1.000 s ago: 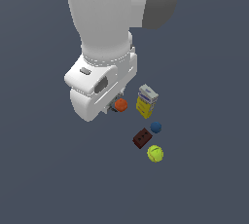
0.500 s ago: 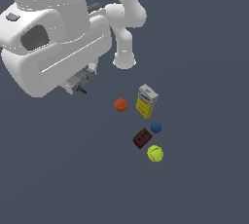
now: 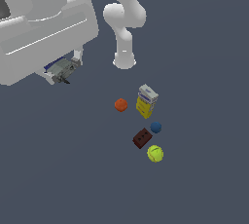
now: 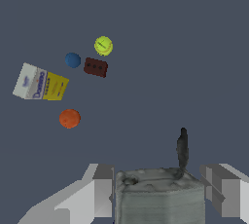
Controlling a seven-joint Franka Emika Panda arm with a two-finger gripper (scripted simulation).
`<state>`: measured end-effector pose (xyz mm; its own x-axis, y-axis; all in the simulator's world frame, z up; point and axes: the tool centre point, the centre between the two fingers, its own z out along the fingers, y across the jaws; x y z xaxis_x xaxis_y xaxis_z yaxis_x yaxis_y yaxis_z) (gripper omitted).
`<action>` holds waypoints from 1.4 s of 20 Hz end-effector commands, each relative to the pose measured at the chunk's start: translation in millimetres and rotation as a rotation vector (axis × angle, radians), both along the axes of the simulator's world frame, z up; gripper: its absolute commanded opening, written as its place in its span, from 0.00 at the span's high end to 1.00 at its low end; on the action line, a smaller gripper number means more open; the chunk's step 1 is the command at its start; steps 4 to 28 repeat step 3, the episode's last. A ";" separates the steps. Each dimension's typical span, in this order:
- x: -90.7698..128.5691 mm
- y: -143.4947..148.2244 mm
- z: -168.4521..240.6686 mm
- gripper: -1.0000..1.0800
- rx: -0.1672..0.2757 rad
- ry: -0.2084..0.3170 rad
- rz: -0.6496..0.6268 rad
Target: Pick up a designated object from a clutter of objects.
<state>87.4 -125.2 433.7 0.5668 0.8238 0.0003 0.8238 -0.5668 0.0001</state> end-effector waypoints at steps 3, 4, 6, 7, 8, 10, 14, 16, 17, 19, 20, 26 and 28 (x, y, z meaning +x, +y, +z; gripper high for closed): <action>0.5 -2.5 3.6 1.00 0.000 0.000 0.001; 0.5 -2.5 3.6 1.00 0.000 0.000 0.001; 0.5 -2.5 3.6 1.00 0.000 0.000 0.001; 0.5 -2.5 3.6 1.00 0.000 0.000 0.001; 0.5 -2.5 3.6 1.00 0.000 0.000 0.001; 0.5 -2.5 3.6 1.00 0.000 0.000 0.001; 0.5 -2.5 3.6 1.00 0.000 0.000 0.001; 0.5 -2.5 3.6 1.00 0.000 0.000 0.001; 0.5 -2.5 3.6 1.00 0.000 0.000 0.001; 0.5 -2.5 3.6 1.00 0.000 0.000 0.001; 0.5 -2.5 3.6 1.00 0.000 0.000 0.001; 0.5 -2.5 3.6 1.00 0.000 0.000 0.001; 0.5 -2.5 3.6 1.00 0.000 0.000 0.001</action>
